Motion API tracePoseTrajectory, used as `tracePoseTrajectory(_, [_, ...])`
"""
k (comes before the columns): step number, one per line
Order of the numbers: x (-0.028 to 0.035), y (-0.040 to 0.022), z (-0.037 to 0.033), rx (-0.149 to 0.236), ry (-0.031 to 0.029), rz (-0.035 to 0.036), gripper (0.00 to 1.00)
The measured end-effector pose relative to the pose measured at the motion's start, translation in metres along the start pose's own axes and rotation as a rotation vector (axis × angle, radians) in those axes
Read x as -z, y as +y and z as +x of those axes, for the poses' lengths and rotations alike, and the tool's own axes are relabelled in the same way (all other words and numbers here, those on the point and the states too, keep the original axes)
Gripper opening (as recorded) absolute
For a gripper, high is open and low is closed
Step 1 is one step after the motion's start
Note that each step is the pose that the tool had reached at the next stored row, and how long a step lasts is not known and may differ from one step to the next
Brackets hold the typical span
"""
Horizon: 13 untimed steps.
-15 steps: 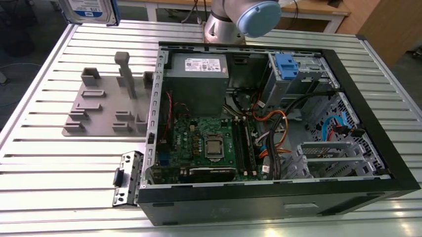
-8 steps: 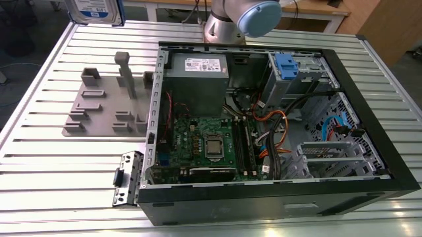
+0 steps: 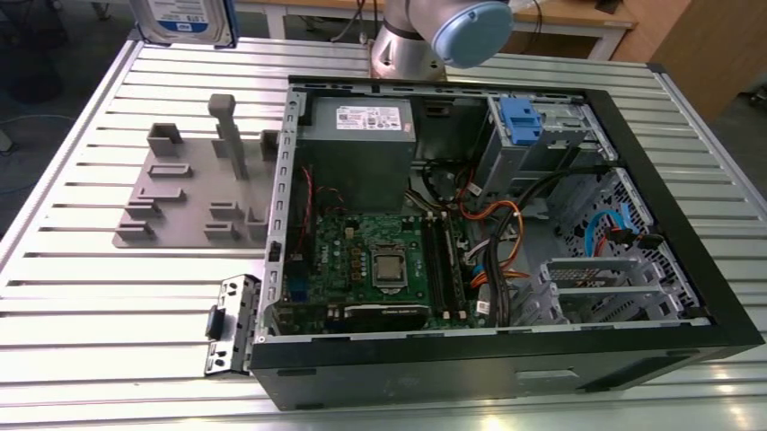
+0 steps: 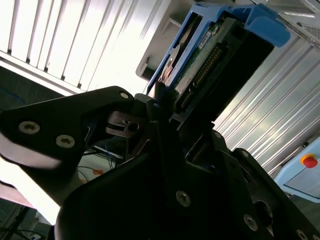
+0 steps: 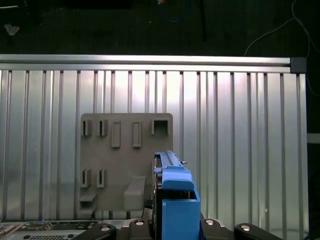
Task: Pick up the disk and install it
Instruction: 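Pick up the disk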
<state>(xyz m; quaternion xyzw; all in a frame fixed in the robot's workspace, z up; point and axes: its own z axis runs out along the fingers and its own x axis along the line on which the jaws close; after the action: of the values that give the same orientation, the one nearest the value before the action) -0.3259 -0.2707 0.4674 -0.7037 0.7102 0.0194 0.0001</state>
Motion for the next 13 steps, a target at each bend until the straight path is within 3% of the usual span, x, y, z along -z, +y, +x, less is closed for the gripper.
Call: tracePoseTrajectory(13, [0.0006,-0.0232,-0.0002,0.0,0.0,-0.0001,0.36])
